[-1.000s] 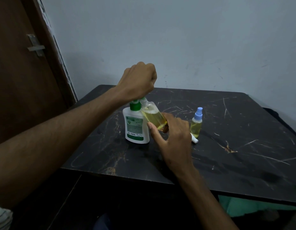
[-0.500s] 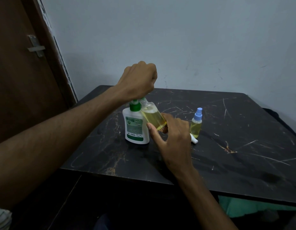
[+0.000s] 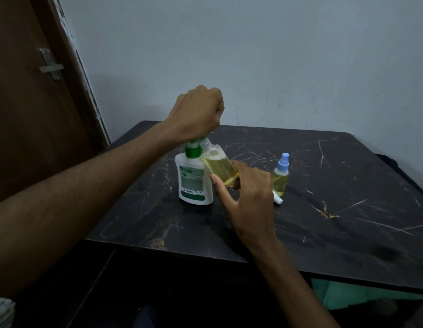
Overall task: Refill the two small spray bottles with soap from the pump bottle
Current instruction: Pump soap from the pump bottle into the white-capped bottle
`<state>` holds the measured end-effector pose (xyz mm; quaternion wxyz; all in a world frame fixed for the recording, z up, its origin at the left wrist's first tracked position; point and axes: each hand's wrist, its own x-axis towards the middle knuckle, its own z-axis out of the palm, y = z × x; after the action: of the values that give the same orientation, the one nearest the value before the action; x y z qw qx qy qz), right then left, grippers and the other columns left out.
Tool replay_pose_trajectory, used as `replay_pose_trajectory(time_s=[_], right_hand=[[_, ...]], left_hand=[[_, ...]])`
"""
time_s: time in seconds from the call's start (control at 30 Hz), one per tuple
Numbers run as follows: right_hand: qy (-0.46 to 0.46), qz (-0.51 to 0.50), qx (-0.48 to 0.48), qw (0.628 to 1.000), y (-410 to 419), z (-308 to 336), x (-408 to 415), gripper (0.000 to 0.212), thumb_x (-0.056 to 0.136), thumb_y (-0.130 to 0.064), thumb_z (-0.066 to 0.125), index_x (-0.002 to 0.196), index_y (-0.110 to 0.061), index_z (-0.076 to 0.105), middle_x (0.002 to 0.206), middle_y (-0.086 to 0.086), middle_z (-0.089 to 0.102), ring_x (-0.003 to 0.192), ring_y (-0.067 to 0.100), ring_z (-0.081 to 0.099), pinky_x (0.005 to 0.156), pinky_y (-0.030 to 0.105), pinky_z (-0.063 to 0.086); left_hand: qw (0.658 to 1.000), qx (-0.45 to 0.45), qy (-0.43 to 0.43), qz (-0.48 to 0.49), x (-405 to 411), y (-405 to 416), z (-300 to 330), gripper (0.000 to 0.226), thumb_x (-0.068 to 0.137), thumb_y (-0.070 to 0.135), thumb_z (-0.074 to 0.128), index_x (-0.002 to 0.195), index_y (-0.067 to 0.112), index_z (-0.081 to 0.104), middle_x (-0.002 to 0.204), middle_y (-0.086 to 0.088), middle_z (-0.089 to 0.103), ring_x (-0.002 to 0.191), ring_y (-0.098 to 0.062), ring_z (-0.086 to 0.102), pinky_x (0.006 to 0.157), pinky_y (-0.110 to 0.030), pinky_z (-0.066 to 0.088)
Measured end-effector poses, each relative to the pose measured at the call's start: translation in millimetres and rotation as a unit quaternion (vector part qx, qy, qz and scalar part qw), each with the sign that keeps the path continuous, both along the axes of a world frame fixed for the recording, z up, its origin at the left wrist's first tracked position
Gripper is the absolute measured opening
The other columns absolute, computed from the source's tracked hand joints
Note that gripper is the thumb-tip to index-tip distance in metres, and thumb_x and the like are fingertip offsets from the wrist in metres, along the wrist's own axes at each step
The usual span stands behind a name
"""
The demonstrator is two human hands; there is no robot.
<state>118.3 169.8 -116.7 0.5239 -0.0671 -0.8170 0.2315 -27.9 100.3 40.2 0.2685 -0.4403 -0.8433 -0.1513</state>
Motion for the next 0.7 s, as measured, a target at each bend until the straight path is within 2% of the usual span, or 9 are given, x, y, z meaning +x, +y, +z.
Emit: replay_pose_trajectory(time_s=[0.1,0.23,0.43,0.5,0.6,0.7], right_hand=[[0.005,-0.006,0.001,1.000,-0.4,1.4,-0.6,0.046,0.098,-0.053,0.061,0.117,-0.012,0.069,0.087,-0.001,0.064,0.086,0.001,0.033,0.079,0.023,0.029],[-0.003,-0.002,0.002,1.000,-0.7,1.6,0.2,0.047,0.098,-0.054,0.060,0.118,-0.012,0.069,0.087,0.000,0.064,0.086,0.006,0.040,0.079,0.024,0.030],[-0.003,0.003,-0.004,1.000,-0.7,1.9,1.7,0.048,0.099,-0.054,0.059,0.118,-0.012,0.069,0.088,0.000,0.065,0.087,0.002,0.036,0.080,0.023,0.030],[-0.002,0.003,-0.003,1.000,-0.4,1.3,0.6,0.047,0.099,-0.054,0.059,0.118,-0.012,0.069,0.088,0.000,0.065,0.087,0.003,0.037,0.080,0.024,0.030],[0.001,0.001,-0.002,1.000,-0.4,1.3,-0.1,0.048,0.099,-0.054,0.059,0.119,-0.011,0.068,0.090,0.000,0.065,0.088,0.000,0.035,0.080,0.026,0.034],[0.005,-0.001,0.000,1.000,-0.8,1.7,0.5,0.048,0.098,-0.053,0.060,0.119,-0.011,0.069,0.090,0.000,0.066,0.090,-0.004,0.029,0.080,0.025,0.033]], left_hand=[[1.000,0.003,-0.007,-0.001,-2.2,0.1,-2.5,0.037,0.070,-0.008,0.046,0.053,0.023,0.038,0.053,0.010,0.038,0.051,-0.011,0.036,0.056,-0.029,0.031],[1.000,0.005,-0.017,-0.001,-4.1,-0.3,-6.0,0.036,0.069,-0.008,0.047,0.054,0.024,0.041,0.054,0.010,0.041,0.052,-0.012,0.040,0.061,-0.033,0.039],[1.000,0.004,-0.005,0.001,-1.5,0.1,0.3,0.038,0.071,-0.009,0.048,0.052,0.023,0.039,0.052,0.009,0.038,0.050,-0.011,0.035,0.053,-0.027,0.027],[1.000,-0.003,-0.002,0.003,-2.7,0.3,-1.1,0.036,0.069,-0.008,0.047,0.052,0.022,0.038,0.052,0.008,0.037,0.050,-0.012,0.034,0.054,-0.028,0.031],[1.000,-0.007,-0.003,0.001,-2.3,0.4,-5.4,0.032,0.065,-0.007,0.045,0.051,0.021,0.040,0.052,0.006,0.040,0.050,-0.017,0.038,0.059,-0.036,0.044],[1.000,-0.002,-0.003,0.001,-0.8,-0.6,-5.4,0.032,0.065,-0.008,0.045,0.051,0.021,0.039,0.052,0.006,0.039,0.050,-0.016,0.036,0.059,-0.035,0.039]])
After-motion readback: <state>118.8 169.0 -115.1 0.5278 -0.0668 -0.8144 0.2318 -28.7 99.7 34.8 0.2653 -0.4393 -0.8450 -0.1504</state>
